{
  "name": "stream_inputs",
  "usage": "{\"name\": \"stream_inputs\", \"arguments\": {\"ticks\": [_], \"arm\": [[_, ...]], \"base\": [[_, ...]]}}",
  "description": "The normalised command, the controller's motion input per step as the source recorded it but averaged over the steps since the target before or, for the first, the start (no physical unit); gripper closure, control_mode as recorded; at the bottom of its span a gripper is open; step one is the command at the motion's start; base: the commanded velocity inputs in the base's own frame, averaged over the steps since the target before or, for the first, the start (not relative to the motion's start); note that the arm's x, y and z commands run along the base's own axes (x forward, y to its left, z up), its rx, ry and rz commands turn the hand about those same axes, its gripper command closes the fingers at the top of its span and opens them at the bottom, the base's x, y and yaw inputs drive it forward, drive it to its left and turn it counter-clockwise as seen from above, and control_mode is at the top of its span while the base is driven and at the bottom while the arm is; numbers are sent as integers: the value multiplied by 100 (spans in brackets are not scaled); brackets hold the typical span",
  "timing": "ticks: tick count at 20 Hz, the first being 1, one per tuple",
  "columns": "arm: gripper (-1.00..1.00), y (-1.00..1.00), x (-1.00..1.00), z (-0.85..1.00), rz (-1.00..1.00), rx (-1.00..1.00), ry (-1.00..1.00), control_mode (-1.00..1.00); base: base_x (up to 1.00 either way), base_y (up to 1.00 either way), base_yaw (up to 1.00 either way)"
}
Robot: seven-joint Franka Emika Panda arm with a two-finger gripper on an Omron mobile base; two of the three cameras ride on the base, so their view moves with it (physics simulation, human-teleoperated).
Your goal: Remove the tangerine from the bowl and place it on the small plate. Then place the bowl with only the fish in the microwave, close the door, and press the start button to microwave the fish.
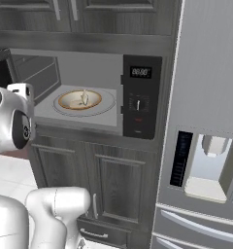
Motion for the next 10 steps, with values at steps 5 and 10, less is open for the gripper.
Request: {"name": "stream_inputs", "arguments": {"ticks": [5, 10], "arm": [[-100, 0, -100, 2, 0, -8, 0, -100], [-100, 0, -100, 13, 1, -11, -8, -100]], "base": [[0, 0, 0], [0, 0, 0]]}}
